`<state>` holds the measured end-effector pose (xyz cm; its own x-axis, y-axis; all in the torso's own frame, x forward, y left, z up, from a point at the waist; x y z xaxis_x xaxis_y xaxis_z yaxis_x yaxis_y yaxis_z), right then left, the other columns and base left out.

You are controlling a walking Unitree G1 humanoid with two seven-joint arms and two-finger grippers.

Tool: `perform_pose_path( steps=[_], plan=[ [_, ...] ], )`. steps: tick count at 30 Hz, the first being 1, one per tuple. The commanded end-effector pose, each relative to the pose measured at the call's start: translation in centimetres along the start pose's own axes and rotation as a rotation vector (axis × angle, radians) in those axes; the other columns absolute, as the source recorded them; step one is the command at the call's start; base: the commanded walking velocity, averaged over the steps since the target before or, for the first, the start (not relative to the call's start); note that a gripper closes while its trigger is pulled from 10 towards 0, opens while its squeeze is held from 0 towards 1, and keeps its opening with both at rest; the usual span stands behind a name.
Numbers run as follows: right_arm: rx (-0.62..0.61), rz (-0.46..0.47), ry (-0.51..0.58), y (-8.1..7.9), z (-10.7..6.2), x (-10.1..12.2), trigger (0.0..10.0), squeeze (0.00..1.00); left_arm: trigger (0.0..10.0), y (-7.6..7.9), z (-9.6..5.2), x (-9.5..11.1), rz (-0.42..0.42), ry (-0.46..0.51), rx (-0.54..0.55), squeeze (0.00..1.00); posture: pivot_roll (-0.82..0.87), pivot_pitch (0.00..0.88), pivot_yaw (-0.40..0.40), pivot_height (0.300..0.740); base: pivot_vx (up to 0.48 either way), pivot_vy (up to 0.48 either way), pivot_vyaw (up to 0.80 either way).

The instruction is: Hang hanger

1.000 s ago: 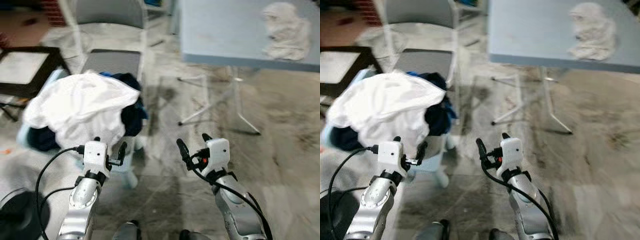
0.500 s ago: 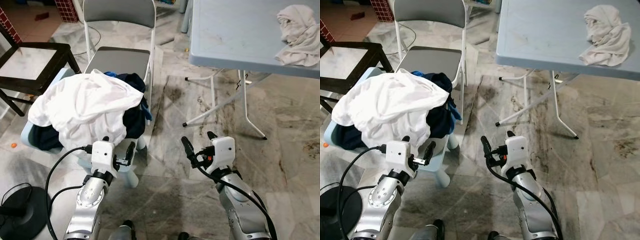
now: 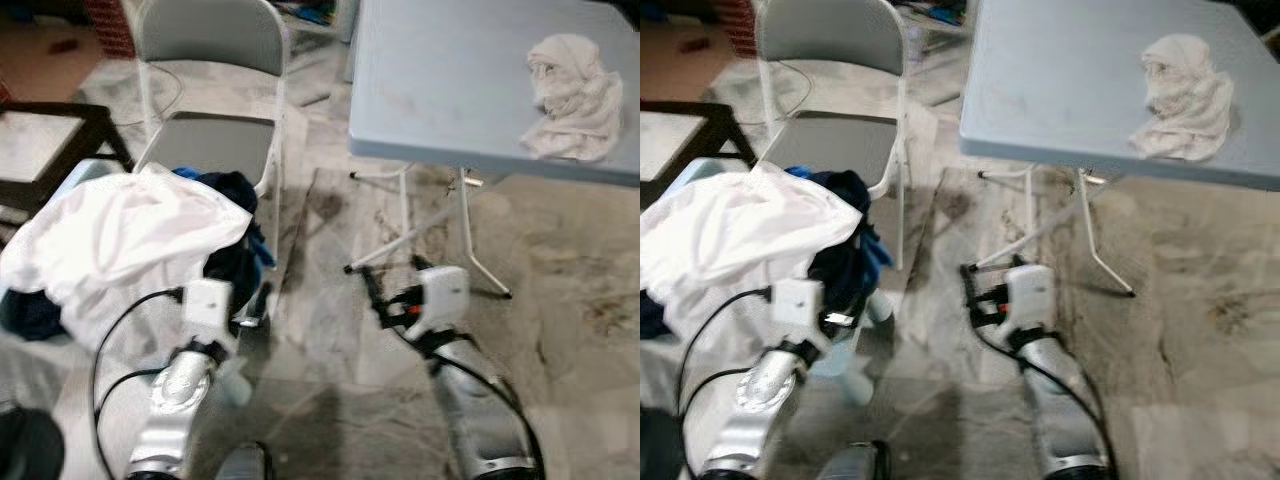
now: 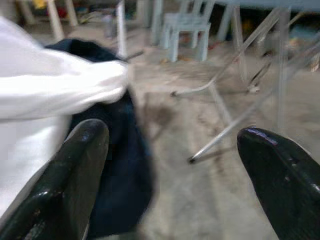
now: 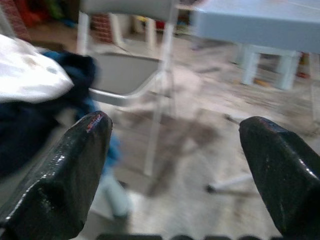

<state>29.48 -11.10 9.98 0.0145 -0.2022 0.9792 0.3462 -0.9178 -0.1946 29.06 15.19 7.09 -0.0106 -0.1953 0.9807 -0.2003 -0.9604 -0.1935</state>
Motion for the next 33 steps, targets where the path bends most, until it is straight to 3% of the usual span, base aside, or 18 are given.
perform_pose_path(
  steps=[1,10,20,28,33],
  plan=[
    [-0.019,-0.017,-0.006,0.97,-0.58,-0.07,10.0,0.00,10.0,0.92,-0.01,0.02,-0.015,0.005,-0.023,0.00,0.13,0.214,-0.050,0.740,0.390,0.000,0.48],
    [-0.005,-0.017,-0.005,0.65,-0.49,-0.15,10.0,0.00,10.0,1.01,0.17,0.09,-0.013,0.007,-0.025,0.00,0.13,0.213,-0.046,0.740,0.370,0.000,0.79],
    [-0.013,-0.012,-0.007,0.67,-0.47,-0.22,10.0,0.00,10.0,1.05,0.19,-0.02,-0.013,0.003,-0.025,0.00,0.13,0.219,-0.044,0.740,0.232,0.000,0.00],
    [-0.013,-0.011,-0.011,0.60,-0.47,-0.33,10.0,0.00,10.0,1.20,0.56,0.63,0.101,0.049,-0.119,0.00,0.13,0.219,-0.045,0.740,0.000,0.000,0.00],
    [-0.011,-0.016,-0.016,0.65,-0.58,-0.38,10.0,0.00,10.0,0.64,0.25,-0.06,0.185,0.002,-0.112,0.00,0.13,0.220,-0.048,0.740,0.000,0.000,0.00]
  ],
)
Point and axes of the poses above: a point about 5 cm out from each wrist's last joint towards the gripper, its own z axis pointing out of the wrist towards the gripper, its own x axis along the axis of the wrist's last joint, y = z × x, the point moved 1 cm from there along z, pointing out of the wrist towards the gripper, and after that the axes turned 10 degrees about z, right-handed, at the moved point
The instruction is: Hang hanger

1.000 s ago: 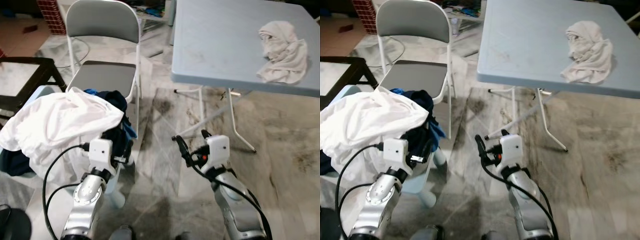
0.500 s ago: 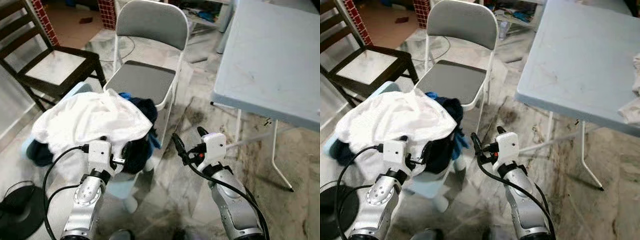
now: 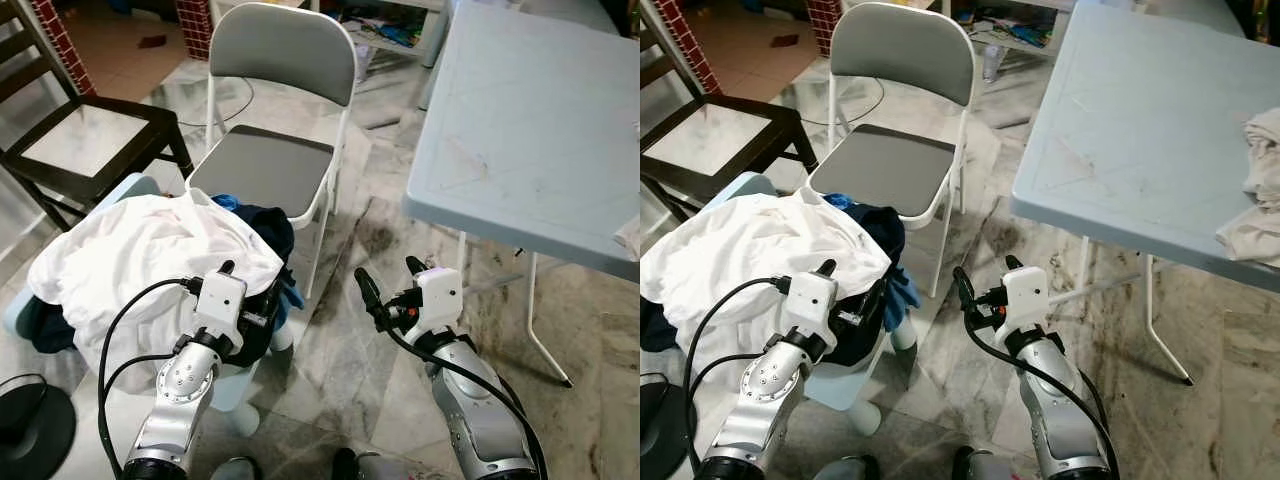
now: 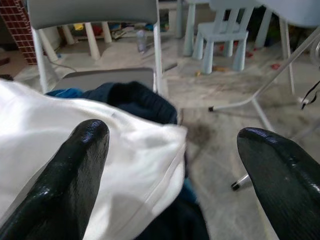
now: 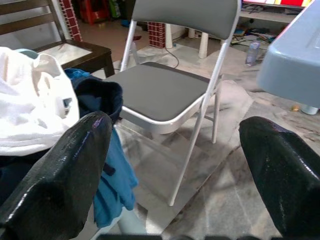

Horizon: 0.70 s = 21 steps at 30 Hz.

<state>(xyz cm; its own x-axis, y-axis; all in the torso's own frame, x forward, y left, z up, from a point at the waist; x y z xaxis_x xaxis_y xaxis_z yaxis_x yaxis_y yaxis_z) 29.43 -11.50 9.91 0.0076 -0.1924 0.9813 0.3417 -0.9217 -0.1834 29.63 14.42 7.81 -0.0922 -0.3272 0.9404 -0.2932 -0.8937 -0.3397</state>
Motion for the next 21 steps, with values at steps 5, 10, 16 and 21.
perform_pose_path(
  steps=[5,10,16,21],
  plan=[
    [-0.002,-0.006,-0.023,0.2,-0.4,-0.4,10.0,0.00,10.0,0.5,-1.0,-1.7,0.082,-0.099,-0.010,0.00,0.14,0.222,-0.051,0.740,0.000,0.000,0.00],
    [0.012,-0.004,-0.029,-0.1,-0.2,-0.5,10.0,0.00,10.0,0.4,-1.9,-4.4,0.118,-0.238,-0.023,0.00,0.14,0.224,-0.055,0.740,0.000,0.000,0.00],
    [0.015,-0.004,-0.034,-0.2,-0.2,-0.7,10.0,0.00,0.0,-1.5,-2.1,-4.9,0.138,-0.262,0.027,0.00,0.15,0.227,-0.055,0.740,0.000,0.000,0.00],
    [0.016,-0.003,-0.038,-0.2,-0.3,-0.8,10.0,0.00,0.0,-2.6,-2.0,-5.1,0.158,-0.275,0.064,0.00,0.15,0.230,-0.056,0.740,0.000,0.000,0.00]
  ],
)
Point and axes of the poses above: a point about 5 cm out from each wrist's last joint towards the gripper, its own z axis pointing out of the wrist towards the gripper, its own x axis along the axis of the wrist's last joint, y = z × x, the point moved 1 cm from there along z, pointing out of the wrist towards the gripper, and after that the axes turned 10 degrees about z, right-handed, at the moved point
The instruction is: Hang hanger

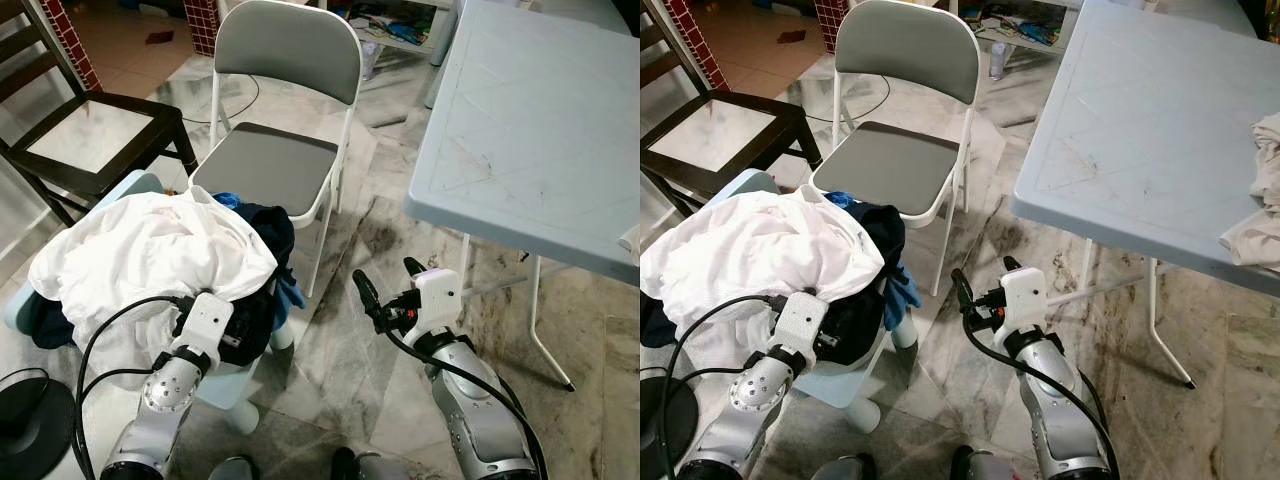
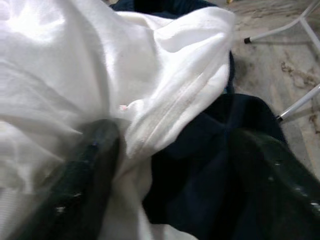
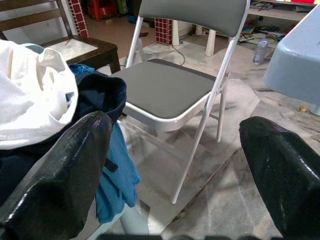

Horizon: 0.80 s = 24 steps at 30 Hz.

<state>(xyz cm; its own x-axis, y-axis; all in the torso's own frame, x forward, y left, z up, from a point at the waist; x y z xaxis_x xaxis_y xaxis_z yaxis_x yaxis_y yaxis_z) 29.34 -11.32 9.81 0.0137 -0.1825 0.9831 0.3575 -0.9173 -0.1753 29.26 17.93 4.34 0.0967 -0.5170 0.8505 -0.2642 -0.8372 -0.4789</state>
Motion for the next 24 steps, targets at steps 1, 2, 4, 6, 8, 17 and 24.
perform_pose_path(
  steps=[1,2,4,6,8,17,24],
  plan=[
    [-0.001,0.004,-0.029,0.0,-0.3,-0.7,10.0,0.00,0.0,-0.8,-0.3,-1.0,0.005,-0.039,0.039,0.00,0.15,0.233,-0.057,0.740,0.000,0.000,0.00],
    [0.000,0.005,-0.029,-0.1,-0.3,-0.7,10.0,0.00,0.0,-1.1,-0.3,-1.1,0.008,-0.038,0.047,0.00,0.15,0.233,-0.057,0.740,0.000,0.000,0.00],
    [0.003,0.006,-0.029,-0.1,-0.3,-0.7,10.0,0.00,0.0,-1.4,-0.3,-1.0,0.010,-0.035,0.060,0.00,0.15,0.235,-0.058,0.740,0.000,0.000,0.00],
    [0.019,0.019,-0.031,-0.3,-0.2,-0.7,10.0,0.00,0.0,-1.7,-0.3,-1.0,0.011,-0.030,0.074,0.00,0.15,0.237,-0.059,0.740,0.000,0.000,0.00],
    [0.058,0.039,-0.038,-0.7,-0.3,-0.8,10.0,0.00,0.0,-1.7,-0.4,-1.1,0.009,-0.029,0.076,0.00,0.15,0.238,-0.061,0.740,0.000,0.000,0.00],
    [0.320,0.054,-0.169,-2.5,-1.3,-1.9,10.0,0.00,0.0,-1.8,-0.4,-1.1,-0.006,-0.019,0.090,0.00,0.16,0.245,-0.067,0.740,0.000,0.000,0.00],
    [0.348,0.029,-0.195,-2.6,-1.5,-2.2,10.0,0.00,0.0,-1.9,-0.2,-0.7,-0.003,0.003,0.109,0.00,0.16,0.247,-0.070,0.740,0.000,0.000,0.00]
  ],
)
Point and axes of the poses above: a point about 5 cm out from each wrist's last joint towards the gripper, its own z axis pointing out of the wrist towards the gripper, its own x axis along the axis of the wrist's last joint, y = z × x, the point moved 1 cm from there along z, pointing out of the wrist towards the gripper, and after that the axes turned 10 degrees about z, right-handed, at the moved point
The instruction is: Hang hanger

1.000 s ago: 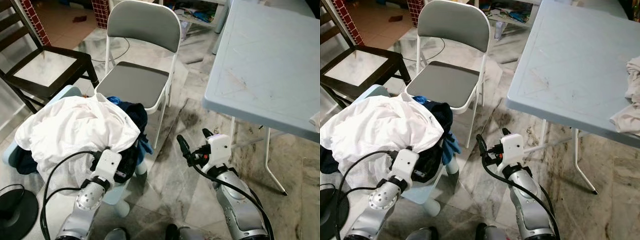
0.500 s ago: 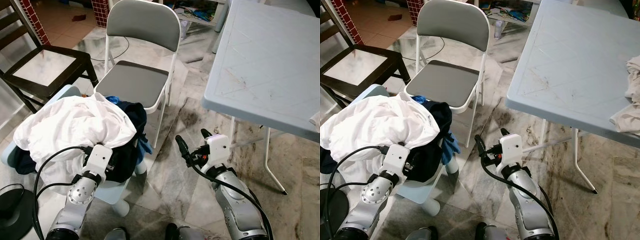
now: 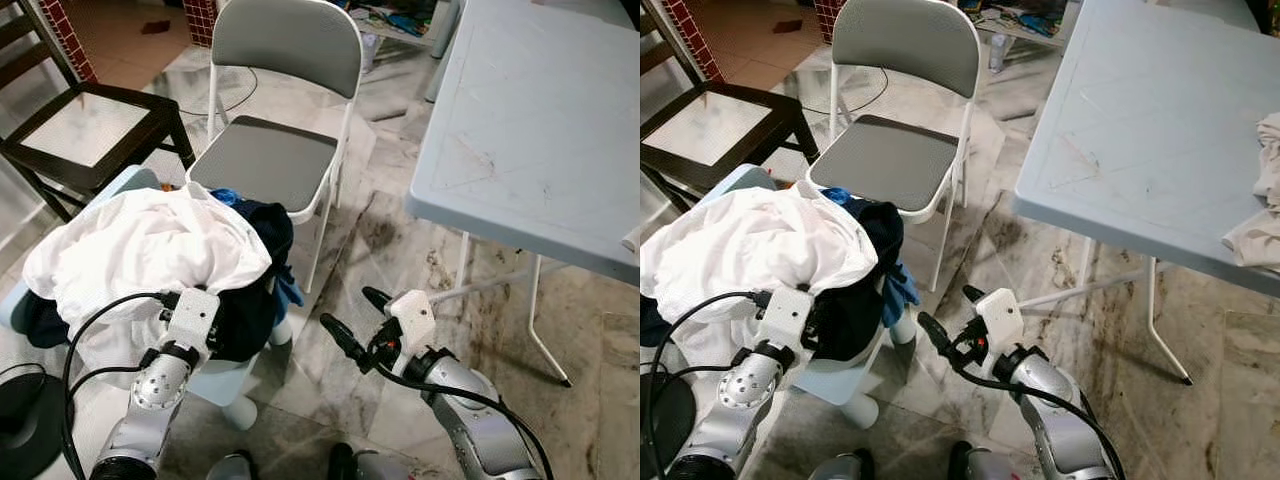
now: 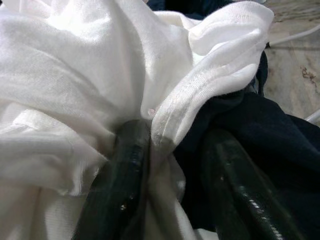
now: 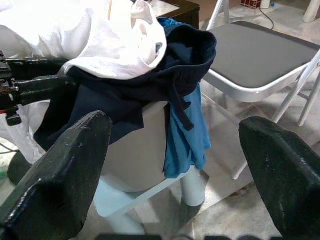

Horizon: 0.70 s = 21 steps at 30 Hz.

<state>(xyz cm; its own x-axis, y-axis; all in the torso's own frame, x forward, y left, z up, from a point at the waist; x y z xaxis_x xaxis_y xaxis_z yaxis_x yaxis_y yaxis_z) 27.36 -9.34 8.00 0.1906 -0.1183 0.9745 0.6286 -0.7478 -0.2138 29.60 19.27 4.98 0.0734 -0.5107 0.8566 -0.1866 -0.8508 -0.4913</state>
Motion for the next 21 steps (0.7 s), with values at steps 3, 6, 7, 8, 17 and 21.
perform_pose_path(
  steps=[3,6,7,8,17,21],
  plan=[
    [0.030,-0.011,-0.019,-0.6,-0.1,-0.3,10.0,0.00,0.0,-0.7,-0.2,-0.4,0.011,-0.016,0.050,0.00,0.16,0.246,-0.070,0.740,0.000,0.000,0.00],
    [0.028,0.000,-0.020,-0.6,-0.1,-0.4,10.0,0.00,0.0,-1.6,-0.3,-0.2,0.031,-0.001,0.124,0.00,0.16,0.247,-0.069,0.740,0.000,0.000,0.00],
    [0.028,0.000,-0.020,-0.6,-0.1,-0.4,10.0,0.00,0.0,-1.6,-0.3,-0.2,0.031,-0.001,0.124,0.00,0.16,0.247,-0.069,0.740,0.000,0.000,0.00],
    [0.022,-0.003,-0.020,-0.4,-0.1,-0.4,10.0,0.00,0.0,-2.3,-0.4,0.0,0.042,0.015,0.170,0.00,0.16,0.247,-0.069,0.740,0.000,0.000,0.00],
    [0.020,-0.023,-0.030,-0.4,0.0,-0.5,10.0,0.00,0.0,-6.0,-1.5,0.5,0.054,0.042,0.421,0.00,0.17,0.247,-0.072,0.740,0.000,0.000,0.00],
    [0.016,-0.033,-0.036,-0.3,0.0,-0.6,10.0,0.00,0.0,-4.7,-1.8,-0.9,0.020,-0.024,0.375,0.00,0.17,0.248,-0.074,0.740,0.000,0.000,0.00]
  ],
)
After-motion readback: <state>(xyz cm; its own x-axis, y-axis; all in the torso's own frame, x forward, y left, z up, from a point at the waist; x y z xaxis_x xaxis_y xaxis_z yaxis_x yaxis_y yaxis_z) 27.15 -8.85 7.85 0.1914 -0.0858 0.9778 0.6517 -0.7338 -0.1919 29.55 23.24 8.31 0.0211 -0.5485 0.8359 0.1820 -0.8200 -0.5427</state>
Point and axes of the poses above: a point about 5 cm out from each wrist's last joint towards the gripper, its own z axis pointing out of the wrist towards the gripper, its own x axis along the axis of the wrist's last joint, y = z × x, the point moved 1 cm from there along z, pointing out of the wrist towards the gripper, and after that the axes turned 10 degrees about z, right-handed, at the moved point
